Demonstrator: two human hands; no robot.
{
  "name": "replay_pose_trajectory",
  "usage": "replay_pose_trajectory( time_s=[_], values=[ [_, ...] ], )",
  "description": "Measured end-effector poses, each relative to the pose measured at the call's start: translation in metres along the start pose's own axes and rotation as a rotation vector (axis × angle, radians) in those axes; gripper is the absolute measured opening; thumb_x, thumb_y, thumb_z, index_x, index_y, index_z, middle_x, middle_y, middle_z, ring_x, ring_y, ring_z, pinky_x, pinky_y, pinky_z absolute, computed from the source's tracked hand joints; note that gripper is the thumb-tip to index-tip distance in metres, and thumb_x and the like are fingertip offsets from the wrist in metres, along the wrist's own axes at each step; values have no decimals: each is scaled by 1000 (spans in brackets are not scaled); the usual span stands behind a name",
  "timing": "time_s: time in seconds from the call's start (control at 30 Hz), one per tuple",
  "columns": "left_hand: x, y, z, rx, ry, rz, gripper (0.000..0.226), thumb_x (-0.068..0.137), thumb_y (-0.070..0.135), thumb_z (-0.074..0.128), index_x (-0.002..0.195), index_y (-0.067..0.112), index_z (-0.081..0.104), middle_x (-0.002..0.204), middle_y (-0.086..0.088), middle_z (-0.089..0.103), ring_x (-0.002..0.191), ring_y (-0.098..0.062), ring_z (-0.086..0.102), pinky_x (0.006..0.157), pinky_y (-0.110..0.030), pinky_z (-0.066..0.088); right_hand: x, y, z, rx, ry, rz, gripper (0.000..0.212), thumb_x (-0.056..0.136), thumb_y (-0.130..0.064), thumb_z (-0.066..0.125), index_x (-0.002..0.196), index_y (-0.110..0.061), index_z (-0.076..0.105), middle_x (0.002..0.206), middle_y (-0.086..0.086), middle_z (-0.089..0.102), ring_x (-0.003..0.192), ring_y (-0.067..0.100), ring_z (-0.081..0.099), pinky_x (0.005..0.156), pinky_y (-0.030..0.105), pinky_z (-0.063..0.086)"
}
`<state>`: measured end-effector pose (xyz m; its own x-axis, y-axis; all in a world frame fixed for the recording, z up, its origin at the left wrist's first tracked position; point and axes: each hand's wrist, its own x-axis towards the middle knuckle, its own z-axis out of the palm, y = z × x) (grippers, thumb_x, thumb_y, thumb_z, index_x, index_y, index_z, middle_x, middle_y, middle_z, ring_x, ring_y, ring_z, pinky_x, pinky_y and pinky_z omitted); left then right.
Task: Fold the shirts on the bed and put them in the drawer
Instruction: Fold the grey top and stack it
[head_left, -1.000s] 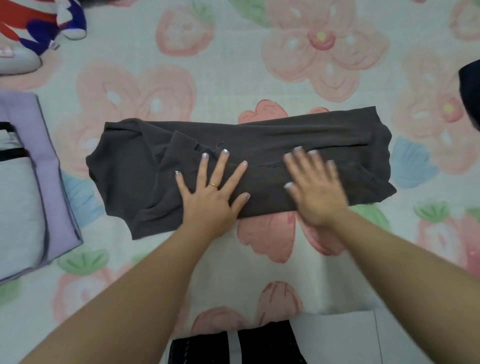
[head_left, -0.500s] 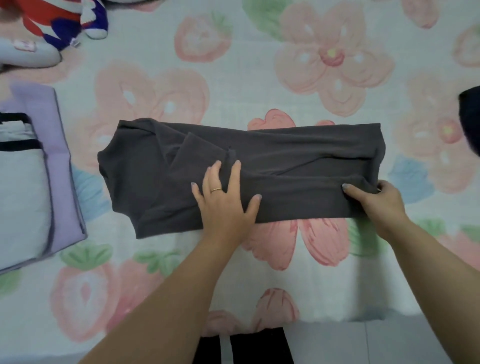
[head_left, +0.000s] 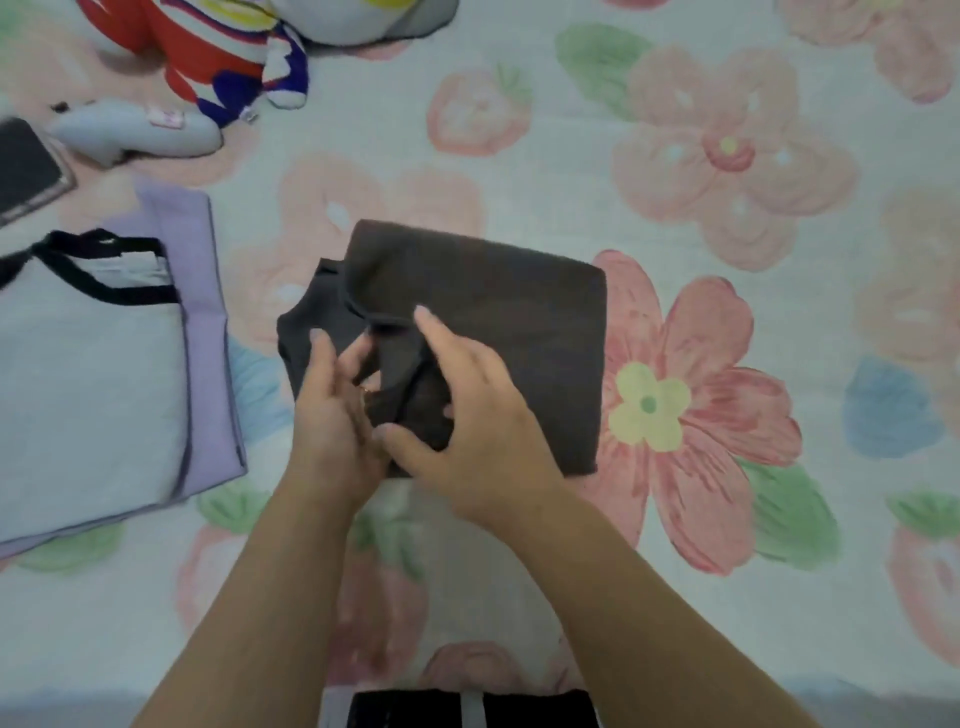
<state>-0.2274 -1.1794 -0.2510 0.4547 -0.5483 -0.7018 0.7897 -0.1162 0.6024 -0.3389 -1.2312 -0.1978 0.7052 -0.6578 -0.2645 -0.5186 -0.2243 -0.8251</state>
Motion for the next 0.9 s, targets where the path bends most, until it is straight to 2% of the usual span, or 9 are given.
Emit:
replay_pose_trajectory(
  time_s=[0.07, 0.13, 0.23, 0.3, 0.4, 0.53, 0.63, 0.73, 0.9],
  values=[
    [2, 6, -16, 65, 46, 0, 40, 88, 52, 46, 106, 21, 62, 92, -3, 74, 85, -22, 70, 60, -33, 57, 1, 1, 16, -105, -32, 43, 66, 83, -37, 62, 142, -28, 33, 135, -1, 42, 117, 19, 47, 98, 35, 40],
    [5, 3, -26, 307, 69, 106, 35, 85, 27, 63, 118, 24, 55, 106, 1, 70, 96, -21, 67, 69, -34, 56, -1, 14, 16, -194, 106, 92, 56, 86, -33, 59, 138, -22, 41, 132, 3, 47, 118, 23, 45, 100, 32, 35],
    [4, -2, -37, 661, 23, 374, 80, 79, -5, 64, 141, 34, 30, 130, 19, 46, 110, 2, 51, 90, -14, 46, 0, 41, 6, -358, 276, 241, 52, 87, -28, 56, 136, -19, 43, 135, 11, 42, 122, 30, 38, 102, 36, 27],
    [0, 0, -45, 749, 85, 492, 84, 80, -9, 58, 143, 34, 23, 131, 29, 36, 115, 9, 41, 95, -6, 36, 4, 55, 0, -447, 298, 317, 53, 87, -30, 56, 137, -22, 42, 139, 12, 35, 124, 32, 32, 101, 39, 25],
    [-8, 1, -59, 942, 144, 497, 84, 81, -8, 56, 146, 29, 19, 131, 15, 37, 111, -2, 43, 90, -8, 31, 13, 65, -5, -488, 339, 401, 59, 84, -34, 59, 139, -26, 37, 142, 12, 29, 125, 33, 29, 101, 43, 27],
    [-13, 5, -61, 1223, 306, 482, 82, 81, 18, 65, 147, 29, 17, 119, -16, 52, 107, -31, 49, 88, -29, 38, 36, 72, -17, -2, 489, 606, 83, 76, -46, 66, 141, -16, 25, 143, 7, 38, 129, 26, 39, 104, 36, 31],
    [6, 11, -43, 1231, 479, 452, 86, 80, 44, 65, 147, 23, 16, 124, -22, 47, 119, -34, 40, 97, -40, 32, 58, 81, -27, 184, 479, 761, 73, 71, -54, 68, 123, -7, 47, 120, 5, 58, 106, 25, 56, 96, 37, 44],
    [32, 16, -28, 1072, 517, 228, 93, 70, 50, 72, 138, 6, 26, 132, -19, 44, 123, -36, 40, 100, -42, 34, 64, 87, -32, 159, 364, 738, 59, 73, -51, 68, 111, -7, 57, 109, 5, 64, 97, 25, 60, 91, 42, 49],
    [29, 11, -29, 836, 267, 111, 67, 77, 32, 73, 129, 8, 38, 129, -9, 52, 115, -27, 51, 96, -32, 41, 46, 79, -31, 162, 191, 527, 42, 84, -38, 62, 120, -22, 47, 119, -3, 59, 104, 17, 57, 95, 37, 45]
  ],
)
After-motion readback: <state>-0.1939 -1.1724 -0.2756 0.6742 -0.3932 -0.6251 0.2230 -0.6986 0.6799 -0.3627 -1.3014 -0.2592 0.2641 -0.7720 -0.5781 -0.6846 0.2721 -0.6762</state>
